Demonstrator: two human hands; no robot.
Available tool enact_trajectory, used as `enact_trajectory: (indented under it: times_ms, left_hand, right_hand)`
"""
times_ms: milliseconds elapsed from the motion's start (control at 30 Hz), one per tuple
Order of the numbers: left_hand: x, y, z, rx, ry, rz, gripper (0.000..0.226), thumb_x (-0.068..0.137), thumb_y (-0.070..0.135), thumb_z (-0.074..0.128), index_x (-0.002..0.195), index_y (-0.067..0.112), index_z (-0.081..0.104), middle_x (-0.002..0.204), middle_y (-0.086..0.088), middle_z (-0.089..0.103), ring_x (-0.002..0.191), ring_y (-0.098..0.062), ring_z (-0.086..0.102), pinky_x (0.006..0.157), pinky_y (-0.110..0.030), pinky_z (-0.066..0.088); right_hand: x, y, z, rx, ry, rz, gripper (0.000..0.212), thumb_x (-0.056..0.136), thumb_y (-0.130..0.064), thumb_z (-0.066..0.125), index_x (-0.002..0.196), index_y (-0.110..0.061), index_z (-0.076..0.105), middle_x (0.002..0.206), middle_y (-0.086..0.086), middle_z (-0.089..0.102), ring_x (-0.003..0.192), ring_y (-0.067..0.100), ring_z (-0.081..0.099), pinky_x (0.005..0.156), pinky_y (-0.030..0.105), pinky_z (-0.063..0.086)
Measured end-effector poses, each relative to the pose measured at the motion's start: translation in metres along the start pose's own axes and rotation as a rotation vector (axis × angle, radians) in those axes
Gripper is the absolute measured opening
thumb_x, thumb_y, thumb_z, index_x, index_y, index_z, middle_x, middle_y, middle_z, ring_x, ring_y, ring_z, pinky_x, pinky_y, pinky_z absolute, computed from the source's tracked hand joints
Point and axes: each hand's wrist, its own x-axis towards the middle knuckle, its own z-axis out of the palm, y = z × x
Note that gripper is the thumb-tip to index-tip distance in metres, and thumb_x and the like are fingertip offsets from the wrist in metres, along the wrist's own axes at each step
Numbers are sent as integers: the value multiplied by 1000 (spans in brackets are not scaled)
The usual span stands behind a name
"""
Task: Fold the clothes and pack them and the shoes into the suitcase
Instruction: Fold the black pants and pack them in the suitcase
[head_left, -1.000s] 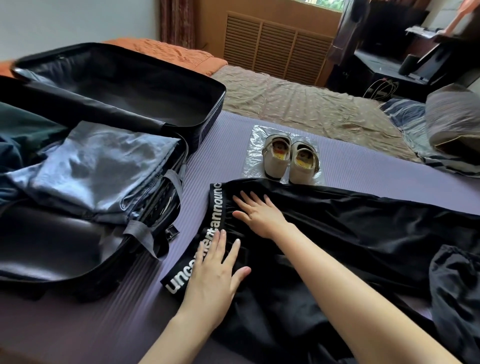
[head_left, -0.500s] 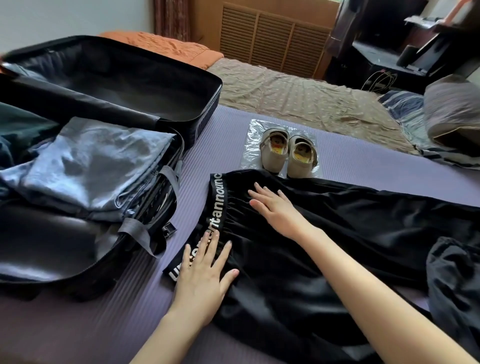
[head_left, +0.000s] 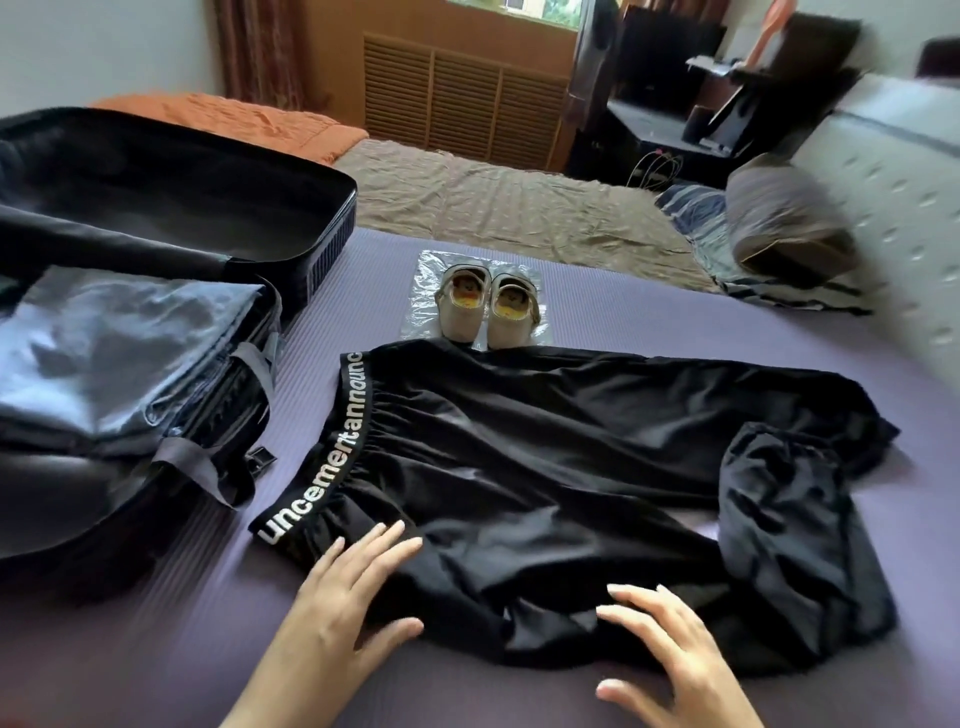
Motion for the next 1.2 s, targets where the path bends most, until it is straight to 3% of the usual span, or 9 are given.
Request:
enact_trajectory:
  times_ms: [233, 333, 467, 567, 767, 833, 900, 1033, 1200]
  left_hand:
    - [13, 30, 17, 27, -26, 181, 52, 75, 56, 52, 124, 39, 49, 129, 23, 51, 132, -2, 36, 109, -31, 21]
    - [27, 47, 33, 7, -12, 198, 36, 74, 56, 51, 107, 43, 58, 111, 26, 61, 117, 5, 48, 107, -25, 22]
    - [40, 54, 33, -63, 115, 5, 38, 79, 65, 42, 86, 37, 67, 78, 21, 67, 77, 4, 59, 82, -18, 41]
    - [46, 58, 27, -73, 65, -118, 44, 77, 67, 40, 90, 36, 69, 82, 17, 69, 80, 0, 62, 77, -23, 48]
    - [50, 60, 35, 8, 21, -37, 18, 80, 42, 61, 83, 28, 73, 79, 14, 66, 76, -8, 63, 74, -32, 53]
    - [50, 68, 36, -36, 56, -9, 21, 80, 42, 58, 85, 28, 73, 82, 17, 66, 81, -4, 62, 80, -21, 47]
    - [48, 84, 40, -69, 2, 32, 48, 86, 61, 38, 98, 29, 72, 99, 18, 68, 98, -1, 60, 91, -14, 38]
    - [46, 109, 59, 38, -261, 33, 101, 63, 89, -10, 131, 42, 49, 137, 24, 43, 136, 4, 27, 113, -24, 7]
    - [47, 125, 81, 79, -305, 76, 102, 59, 90, -12, 137, 47, 37, 148, 24, 20, 139, 3, 3, 112, -20, -4]
  right_hand:
    - [-32, 28, -4, -59, 92, 223, 36, 88, -62, 45, 101, -33, 62, 113, -20, 61, 118, 4, 50, 113, 28, 22]
    - [-25, 25, -15, -55, 172, 217, 39, 93, -52, 43, 84, -25, 71, 92, -20, 67, 96, -2, 59, 113, 21, 22]
    - [-15, 19, -42, -77, 330, 179, 41, 94, -43, 46, 80, -15, 73, 78, -13, 70, 76, -1, 60, 107, 25, 34]
    - [-22, 23, -52, -97, 295, 155, 32, 93, -37, 49, 81, -17, 71, 80, -16, 69, 70, -1, 62, 111, 27, 31]
    - [-54, 31, -39, -124, 132, 143, 43, 98, -49, 36, 98, -26, 73, 114, -14, 65, 109, 5, 53, 112, 31, 25]
    - [-59, 34, -43, -95, 210, 253, 41, 96, -48, 40, 104, -24, 72, 125, -9, 60, 118, 10, 49, 109, 32, 29]
    - [-59, 45, -51, -59, 331, 455, 41, 91, -47, 48, 109, -18, 71, 127, -2, 58, 119, 16, 48, 107, 29, 32]
    - [-40, 74, -73, 41, 383, 881, 53, 80, -43, 68, 122, -12, 62, 130, 10, 58, 120, 28, 51, 102, 38, 40]
    - [5, 97, -77, -97, 203, 1035, 58, 76, -61, 65, 116, -19, 66, 119, 4, 65, 115, 26, 54, 92, 35, 43]
